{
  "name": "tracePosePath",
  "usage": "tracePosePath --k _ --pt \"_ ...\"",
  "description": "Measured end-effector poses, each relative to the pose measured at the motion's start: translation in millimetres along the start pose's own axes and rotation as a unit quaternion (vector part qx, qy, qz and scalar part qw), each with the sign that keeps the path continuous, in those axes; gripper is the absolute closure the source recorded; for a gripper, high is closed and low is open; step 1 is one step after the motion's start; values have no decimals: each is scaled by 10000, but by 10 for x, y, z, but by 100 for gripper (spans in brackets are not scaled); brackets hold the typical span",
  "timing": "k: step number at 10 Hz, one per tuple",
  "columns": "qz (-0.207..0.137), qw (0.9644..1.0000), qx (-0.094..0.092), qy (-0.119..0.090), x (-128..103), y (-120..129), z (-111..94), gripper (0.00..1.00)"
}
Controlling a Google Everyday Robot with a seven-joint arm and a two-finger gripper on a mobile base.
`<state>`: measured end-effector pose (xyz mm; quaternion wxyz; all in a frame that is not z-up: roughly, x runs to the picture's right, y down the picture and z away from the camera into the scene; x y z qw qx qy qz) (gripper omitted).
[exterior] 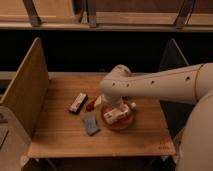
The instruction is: Wipe the white sponge on the table
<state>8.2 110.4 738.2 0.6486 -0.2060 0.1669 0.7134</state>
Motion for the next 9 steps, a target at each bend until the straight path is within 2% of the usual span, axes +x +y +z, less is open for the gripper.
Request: tracePosePath --k 2,5,7,9 --pt "-396 9990 11 197 189 122 1 20" --pt "-453 9988 43 177 147 125 0 20" --pt "-926 9951 6 335 106 390 163 20" --pt "-1395 9882 -162 618 141 729 398 20"
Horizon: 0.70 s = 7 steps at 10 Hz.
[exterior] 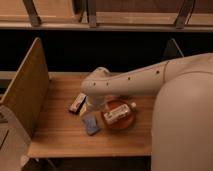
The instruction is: Wipe the white sponge on the table
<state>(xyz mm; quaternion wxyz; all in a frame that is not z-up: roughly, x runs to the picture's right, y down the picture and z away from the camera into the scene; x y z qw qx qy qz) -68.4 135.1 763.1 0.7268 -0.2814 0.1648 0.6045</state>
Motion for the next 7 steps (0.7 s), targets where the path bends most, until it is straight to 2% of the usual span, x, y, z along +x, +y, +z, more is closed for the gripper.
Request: tracePosePath --k 3,4,7 --pt "-383 9982 -310 346 -69 267 317 20" --pt "-472 9972 -364 449 -49 318 410 20" --pt "-488 9969 -386 473 -44 326 434 20"
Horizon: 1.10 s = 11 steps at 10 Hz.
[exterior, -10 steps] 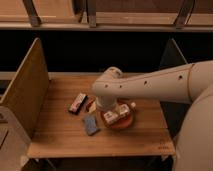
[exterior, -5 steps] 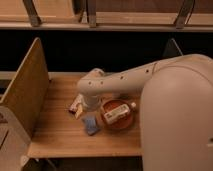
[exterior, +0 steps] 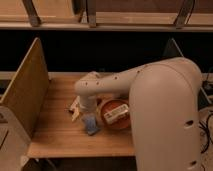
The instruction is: Wipe the white sponge on the table
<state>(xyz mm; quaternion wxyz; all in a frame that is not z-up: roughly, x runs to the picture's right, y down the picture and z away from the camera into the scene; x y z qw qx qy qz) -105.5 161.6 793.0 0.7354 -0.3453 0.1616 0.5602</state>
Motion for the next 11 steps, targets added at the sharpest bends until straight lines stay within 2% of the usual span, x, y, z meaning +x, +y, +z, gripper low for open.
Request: tracePosePath --k 2,6,11 --pt "-24 10000 -3 7 3 20 7 20" --pt "-215 9993 -141 260 38 180 291 20" --pt "-208 9985 -114 496 21 114 441 20"
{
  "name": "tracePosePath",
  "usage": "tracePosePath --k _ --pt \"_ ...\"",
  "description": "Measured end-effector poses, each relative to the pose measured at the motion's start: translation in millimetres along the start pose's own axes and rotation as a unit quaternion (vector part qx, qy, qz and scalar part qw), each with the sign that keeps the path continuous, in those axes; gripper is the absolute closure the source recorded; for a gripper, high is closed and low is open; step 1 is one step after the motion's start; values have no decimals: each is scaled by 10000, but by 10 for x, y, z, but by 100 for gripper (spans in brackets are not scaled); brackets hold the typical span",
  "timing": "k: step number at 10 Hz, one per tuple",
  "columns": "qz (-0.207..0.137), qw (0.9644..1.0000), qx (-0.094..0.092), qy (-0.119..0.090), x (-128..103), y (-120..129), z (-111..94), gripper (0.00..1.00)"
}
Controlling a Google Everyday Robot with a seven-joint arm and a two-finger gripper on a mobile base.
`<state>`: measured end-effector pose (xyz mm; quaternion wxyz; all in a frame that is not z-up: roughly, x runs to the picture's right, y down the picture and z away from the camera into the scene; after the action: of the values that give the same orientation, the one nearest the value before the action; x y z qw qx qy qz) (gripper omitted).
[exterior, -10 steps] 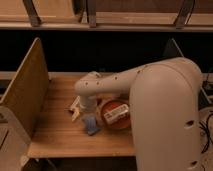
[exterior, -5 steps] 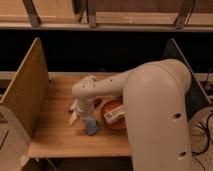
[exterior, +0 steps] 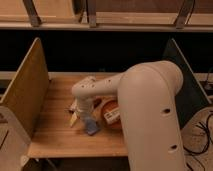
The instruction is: Wipe the white sponge on the table
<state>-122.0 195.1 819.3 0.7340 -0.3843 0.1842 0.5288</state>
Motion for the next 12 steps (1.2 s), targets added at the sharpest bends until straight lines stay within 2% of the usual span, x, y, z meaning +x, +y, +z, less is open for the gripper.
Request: tracePosePath --k 4,5,6,9,10,12 --pt "190 9993 -110 319 -34 -133 230 20" --pt "196 9992 -71 349 -64 -162 241 21" --pt "160 9992 17 366 -92 -173 234 27" --pt "-47 9990 247 383 -161 -48 174 59" --pt "-72 9989 261 391 -165 -26 172 66" --pt "-131 9987 243 439 -163 40 201 88"
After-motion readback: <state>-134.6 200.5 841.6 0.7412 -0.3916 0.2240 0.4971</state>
